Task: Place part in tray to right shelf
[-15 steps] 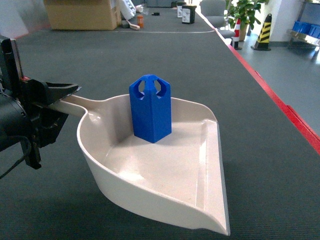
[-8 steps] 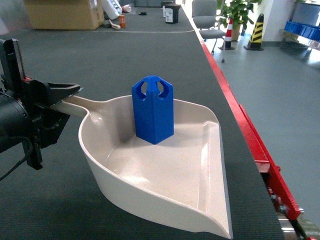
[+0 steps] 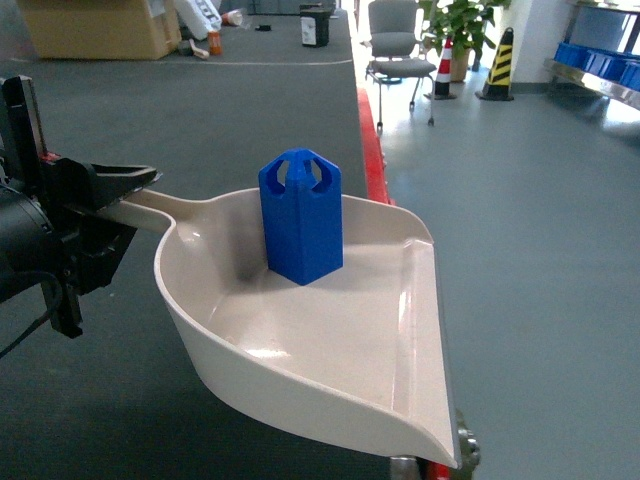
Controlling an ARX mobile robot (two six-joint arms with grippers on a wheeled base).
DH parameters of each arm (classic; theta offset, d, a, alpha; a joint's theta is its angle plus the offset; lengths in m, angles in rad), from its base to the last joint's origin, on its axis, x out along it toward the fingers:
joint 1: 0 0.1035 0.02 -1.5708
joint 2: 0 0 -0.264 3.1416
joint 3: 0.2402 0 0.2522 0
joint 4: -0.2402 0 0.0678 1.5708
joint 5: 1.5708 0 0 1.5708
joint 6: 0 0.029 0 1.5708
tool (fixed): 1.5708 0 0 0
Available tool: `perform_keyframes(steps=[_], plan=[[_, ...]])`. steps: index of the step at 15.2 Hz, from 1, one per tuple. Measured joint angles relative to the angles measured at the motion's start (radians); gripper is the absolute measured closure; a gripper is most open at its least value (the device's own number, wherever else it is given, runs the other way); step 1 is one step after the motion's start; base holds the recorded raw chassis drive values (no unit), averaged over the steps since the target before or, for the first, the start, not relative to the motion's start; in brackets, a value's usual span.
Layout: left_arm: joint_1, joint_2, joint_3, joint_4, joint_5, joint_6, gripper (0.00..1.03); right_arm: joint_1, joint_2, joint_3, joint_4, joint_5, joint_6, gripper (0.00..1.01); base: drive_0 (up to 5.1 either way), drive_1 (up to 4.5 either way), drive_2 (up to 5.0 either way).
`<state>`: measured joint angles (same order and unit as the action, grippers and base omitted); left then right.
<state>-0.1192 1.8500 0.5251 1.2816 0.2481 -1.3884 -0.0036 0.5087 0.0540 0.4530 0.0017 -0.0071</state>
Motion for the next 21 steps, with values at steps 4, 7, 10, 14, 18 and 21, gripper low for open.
perform_keyframes(steps=[4,7,10,14,18,21], plan=[[0.000,0.000,0.000,-0.004,0.003,0.000,0.88,0.000,0.000,0.000,0.001,0.000,0.000,0.03,4.6,-3.94,-0.6],[0.001,0.000,0.000,-0.004,0.002,0.000,0.88,0.003,0.000,0.000,0.000,0.000,0.000,0.03,4.6,-3.95,-0.5],[-0.002,0.000,0.000,-0.003,0.002,0.000,0.88,0.003,0.000,0.000,0.000,0.000,0.000,0.03,4.6,-3.95,-0.4],[-0.002,0.000,0.000,-0.003,0.003,0.000,0.88,0.003,0.002,0.000,-0.002,0.000,0.000,0.03,4.2,-4.33,0.6],[-0.002,0.000,0.000,-0.004,0.005,0.000,0.88,0.003,0.000,0.000,-0.002,0.000,0.000,0.03,5.0,-1.95,-2.8],[-0.002,0.000,0.000,-0.002,0.004,0.000,0.88,0.003,0.000,0.000,0.000,0.000,0.000,0.03,4.7,-1.72,-3.5]])
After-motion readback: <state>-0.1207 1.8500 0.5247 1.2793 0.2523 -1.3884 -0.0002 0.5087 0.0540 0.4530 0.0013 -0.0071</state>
